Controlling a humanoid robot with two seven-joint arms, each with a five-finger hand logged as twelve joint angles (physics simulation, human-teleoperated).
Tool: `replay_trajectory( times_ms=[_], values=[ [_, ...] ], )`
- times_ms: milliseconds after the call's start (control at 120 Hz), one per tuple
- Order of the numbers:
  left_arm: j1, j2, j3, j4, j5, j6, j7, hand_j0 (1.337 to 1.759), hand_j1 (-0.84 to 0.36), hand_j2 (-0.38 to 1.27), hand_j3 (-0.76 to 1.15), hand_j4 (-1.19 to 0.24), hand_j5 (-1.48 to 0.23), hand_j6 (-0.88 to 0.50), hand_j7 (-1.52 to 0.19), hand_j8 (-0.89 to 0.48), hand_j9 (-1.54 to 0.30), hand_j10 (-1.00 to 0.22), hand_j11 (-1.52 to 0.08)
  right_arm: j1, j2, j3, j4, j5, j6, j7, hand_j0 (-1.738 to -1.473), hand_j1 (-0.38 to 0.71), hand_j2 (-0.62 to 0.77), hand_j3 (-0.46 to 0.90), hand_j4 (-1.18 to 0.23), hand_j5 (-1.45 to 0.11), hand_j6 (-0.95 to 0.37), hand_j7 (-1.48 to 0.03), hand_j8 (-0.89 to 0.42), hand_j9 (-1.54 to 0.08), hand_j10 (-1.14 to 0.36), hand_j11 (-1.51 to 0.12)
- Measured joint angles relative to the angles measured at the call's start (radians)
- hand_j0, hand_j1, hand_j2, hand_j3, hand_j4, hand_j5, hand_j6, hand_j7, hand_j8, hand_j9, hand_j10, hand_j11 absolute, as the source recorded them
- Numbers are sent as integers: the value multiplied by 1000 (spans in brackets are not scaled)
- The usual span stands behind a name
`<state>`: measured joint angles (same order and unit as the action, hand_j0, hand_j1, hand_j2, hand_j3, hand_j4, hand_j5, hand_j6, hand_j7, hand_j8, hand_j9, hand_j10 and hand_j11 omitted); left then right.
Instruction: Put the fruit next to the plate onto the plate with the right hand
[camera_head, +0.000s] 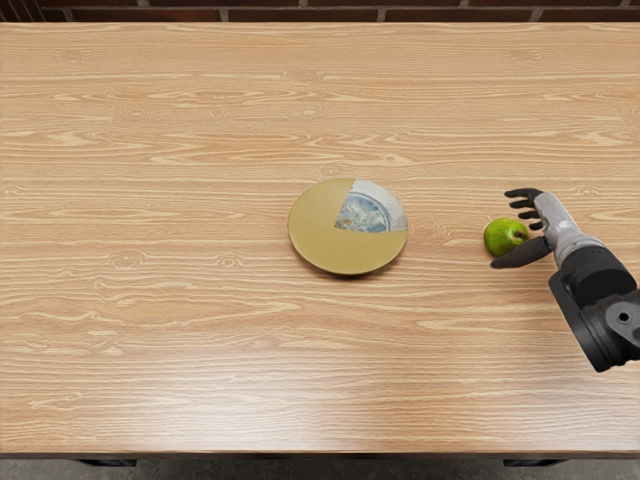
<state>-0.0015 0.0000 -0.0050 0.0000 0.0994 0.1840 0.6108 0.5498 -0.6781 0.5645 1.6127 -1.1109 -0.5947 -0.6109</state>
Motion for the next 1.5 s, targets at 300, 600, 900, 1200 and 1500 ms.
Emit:
replay_trajectory(
  times_ms=[300, 600, 900, 1200, 1500],
  values=[
    [0, 0, 0, 0, 0, 0, 0, 1658, 349, 1, 0, -2, 0, -3, 0, -3, 0, -2, 0, 0, 56, 0, -58, -17, -5, 0, -1658, 32, -61, 0, -320, -415, -321, -415, -321, -415, -321, -415],
    [0, 0, 0, 0, 0, 0, 0, 1658, 349, 1, 0, -2, 0, -3, 0, -3, 0, -2, 0, -2, 60, 0, -63, -18, -5, 0, -1658, 111, -73, 0, -388, -499, -388, -500, -342, -501, -386, -501],
    [0, 0, 0, 0, 0, 0, 0, 1658, 349, 1, 0, -2, 0, -3, 0, -3, 0, -2, 0, -3, 60, 0, -63, -16, -4, 0, -1657, 179, -34, 0, -461, -584, -415, -590, -342, -588, -389, -593],
    [0, 0, 0, 0, 0, 0, 0, 1658, 349, 1, 0, -2, 0, -3, 0, -3, 0, -2, 0, -4, 60, 2, -66, -16, -3, 0, -1655, 198, 72, -1, -544, -703, -413, -705, -315, -712, -387, -718],
    [0, 0, 0, 0, 0, 0, 0, 1658, 349, 1, 0, -2, 0, -3, 0, -3, 0, -2, 0, 9, 61, 9, -77, 4, 5, 2, -1649, 261, 139, 0, -575, -852, -310, -799, -190, -846, -295, -859]
  ],
)
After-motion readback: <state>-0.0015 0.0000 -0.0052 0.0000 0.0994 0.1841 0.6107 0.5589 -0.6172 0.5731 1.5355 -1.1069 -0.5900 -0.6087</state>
